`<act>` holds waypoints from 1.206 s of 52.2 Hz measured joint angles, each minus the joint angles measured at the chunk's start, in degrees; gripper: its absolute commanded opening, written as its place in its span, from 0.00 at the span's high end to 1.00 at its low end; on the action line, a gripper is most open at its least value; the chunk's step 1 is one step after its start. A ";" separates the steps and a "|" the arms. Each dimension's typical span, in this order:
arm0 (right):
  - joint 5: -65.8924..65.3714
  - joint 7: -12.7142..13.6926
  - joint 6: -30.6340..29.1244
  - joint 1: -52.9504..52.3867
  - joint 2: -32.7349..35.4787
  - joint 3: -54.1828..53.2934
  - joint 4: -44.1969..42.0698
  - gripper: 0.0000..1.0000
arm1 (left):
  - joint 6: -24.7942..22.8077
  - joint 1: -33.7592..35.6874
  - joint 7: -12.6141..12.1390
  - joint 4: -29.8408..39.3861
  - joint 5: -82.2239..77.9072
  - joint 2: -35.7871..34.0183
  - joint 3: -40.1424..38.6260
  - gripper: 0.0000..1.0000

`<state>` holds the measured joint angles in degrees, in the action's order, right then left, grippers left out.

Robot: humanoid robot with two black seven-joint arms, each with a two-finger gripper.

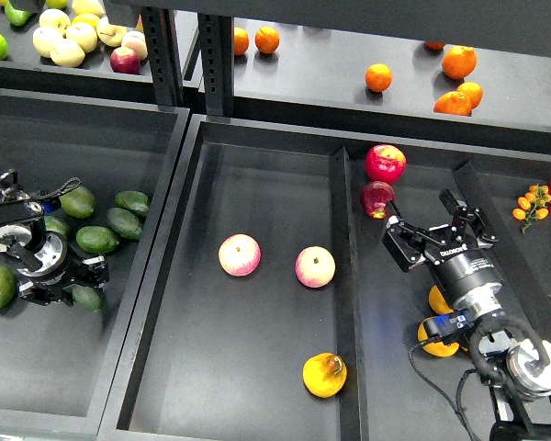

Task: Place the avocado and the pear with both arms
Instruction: 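Carry the avocado with the left gripper into the avocado bin and release, then bring the empty left gripper back beside the pink apple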

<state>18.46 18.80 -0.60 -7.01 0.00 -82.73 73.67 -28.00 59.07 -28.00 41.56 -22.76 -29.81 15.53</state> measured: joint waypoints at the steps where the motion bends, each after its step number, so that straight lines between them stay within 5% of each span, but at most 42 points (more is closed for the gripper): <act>1: 0.00 0.00 0.00 0.02 0.00 0.11 0.00 0.00 | 0.00 -0.15 0.00 -0.10 -0.02 0.04 -0.03 0.63; 22: 0.00 0.02 -0.54 0.16 0.00 0.56 -0.01 0.00 | 0.00 -1.48 0.00 -0.86 -0.18 0.79 -0.17 0.49; 53: 0.00 0.02 -1.60 0.60 0.00 1.57 -0.02 0.00 | 0.00 -2.52 -0.01 -0.76 -6.12 0.98 -1.91 0.02; 63: -0.01 0.12 -1.95 0.70 0.00 1.86 -0.02 0.00 | 0.00 -1.67 -0.01 -0.30 -6.25 0.91 -3.49 0.01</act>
<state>18.46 18.92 -2.55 -6.32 0.00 -80.87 73.65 -28.00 57.40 -28.01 41.26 -29.02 -28.90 12.04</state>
